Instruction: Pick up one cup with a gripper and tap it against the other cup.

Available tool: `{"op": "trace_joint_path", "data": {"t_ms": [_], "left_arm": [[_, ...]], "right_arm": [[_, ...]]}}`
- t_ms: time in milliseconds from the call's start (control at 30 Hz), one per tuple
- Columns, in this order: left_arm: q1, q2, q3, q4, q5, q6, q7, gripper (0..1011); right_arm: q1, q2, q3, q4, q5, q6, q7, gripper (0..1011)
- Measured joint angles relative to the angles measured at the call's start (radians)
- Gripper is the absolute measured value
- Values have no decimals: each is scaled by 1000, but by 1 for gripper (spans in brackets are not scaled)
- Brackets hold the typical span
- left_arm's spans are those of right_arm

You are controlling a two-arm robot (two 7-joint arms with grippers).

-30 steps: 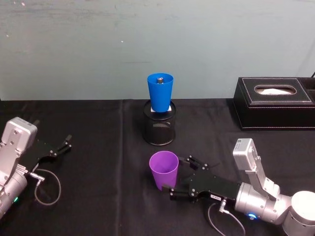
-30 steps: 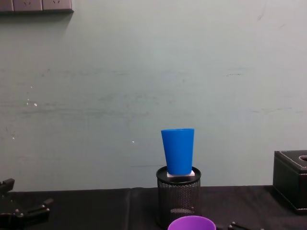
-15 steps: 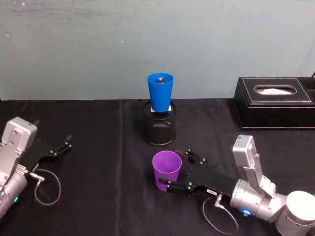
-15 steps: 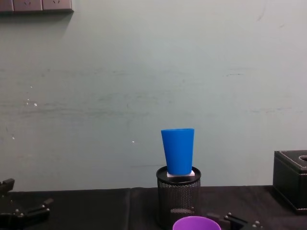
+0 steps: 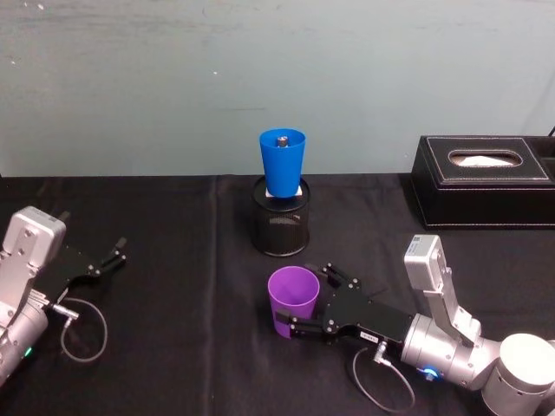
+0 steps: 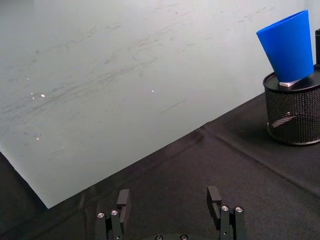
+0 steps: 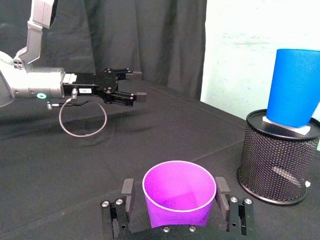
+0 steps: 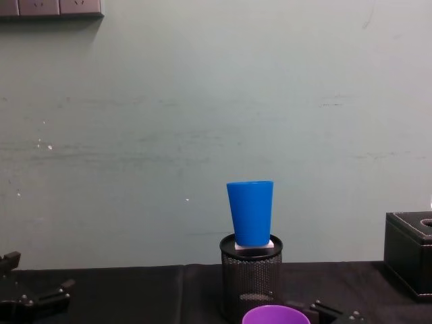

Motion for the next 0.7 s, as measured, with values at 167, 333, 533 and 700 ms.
{"op": "trace_joint_path", "data": {"t_ms": [167, 333, 533, 700], "left_arm": [[0, 0, 0, 0, 0, 0, 0, 1000], [0, 0, 0, 0, 0, 0, 0, 1000], [0, 0, 0, 0, 0, 0, 0, 1000], [0, 0, 0, 0, 0, 0, 0, 1000]], "right_arm": [[0, 0, 0, 0, 0, 0, 0, 1000], [0, 1, -1, 0, 0, -1, 0, 954], [-1, 1, -1, 0, 0, -3, 0, 822], [-1, 2, -1, -1, 0, -4, 1, 787]]}}
